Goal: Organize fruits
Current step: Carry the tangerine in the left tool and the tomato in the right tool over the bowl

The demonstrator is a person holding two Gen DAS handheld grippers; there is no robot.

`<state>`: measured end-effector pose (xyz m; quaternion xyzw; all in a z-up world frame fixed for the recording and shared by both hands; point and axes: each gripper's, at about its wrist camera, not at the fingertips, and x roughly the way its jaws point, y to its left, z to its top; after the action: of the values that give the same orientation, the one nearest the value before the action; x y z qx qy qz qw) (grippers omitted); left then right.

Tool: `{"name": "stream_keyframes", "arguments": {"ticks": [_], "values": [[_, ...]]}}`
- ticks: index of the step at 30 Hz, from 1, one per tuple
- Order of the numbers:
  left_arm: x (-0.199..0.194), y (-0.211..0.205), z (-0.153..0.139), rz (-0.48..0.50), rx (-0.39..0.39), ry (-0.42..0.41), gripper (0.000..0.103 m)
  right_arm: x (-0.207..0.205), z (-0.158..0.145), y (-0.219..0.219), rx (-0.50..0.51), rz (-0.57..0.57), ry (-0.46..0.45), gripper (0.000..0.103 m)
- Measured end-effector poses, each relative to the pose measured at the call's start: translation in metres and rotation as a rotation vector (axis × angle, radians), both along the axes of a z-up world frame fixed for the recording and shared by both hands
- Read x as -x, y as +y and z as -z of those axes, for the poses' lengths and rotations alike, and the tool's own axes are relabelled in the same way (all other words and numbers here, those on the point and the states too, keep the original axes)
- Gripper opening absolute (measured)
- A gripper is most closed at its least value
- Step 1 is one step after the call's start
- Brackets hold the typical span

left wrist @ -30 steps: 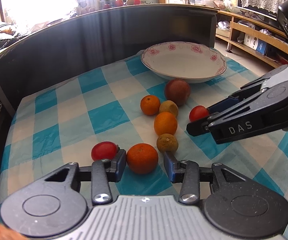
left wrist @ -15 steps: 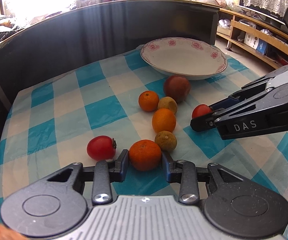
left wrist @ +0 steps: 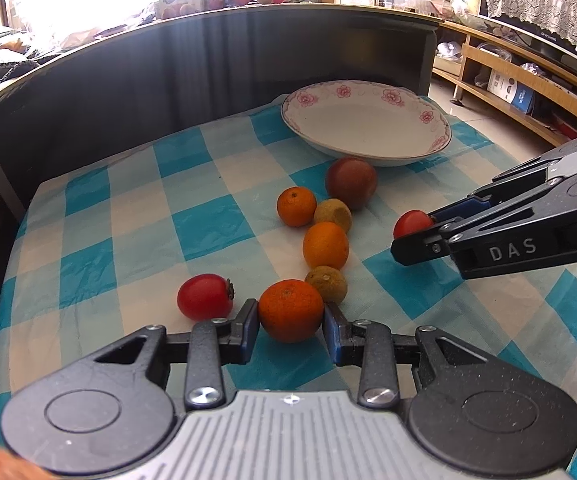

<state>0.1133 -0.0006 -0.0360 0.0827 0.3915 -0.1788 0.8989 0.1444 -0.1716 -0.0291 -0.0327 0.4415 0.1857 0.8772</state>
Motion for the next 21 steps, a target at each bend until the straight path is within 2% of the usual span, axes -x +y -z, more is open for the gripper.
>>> {"name": "stream_keyframes", "arguments": {"ticks": [4, 10, 21], "values": [[0.000, 0.005, 0.000, -0.021, 0.011, 0.014, 0.042, 0.000, -0.002, -0.003, -0.015, 0.007, 0.003, 0.023], [-0.001, 0.004, -0.009, -0.023, 0.037, -0.011, 0.042, 0.000, -0.009, -0.006, -0.028, 0.017, -0.014, 0.023], [-0.018, -0.024, -0.028, 0.004, 0.047, -0.060, 0.042, -0.010, -0.024, -0.022, -0.050, 0.078, -0.064, 0.023]]}}
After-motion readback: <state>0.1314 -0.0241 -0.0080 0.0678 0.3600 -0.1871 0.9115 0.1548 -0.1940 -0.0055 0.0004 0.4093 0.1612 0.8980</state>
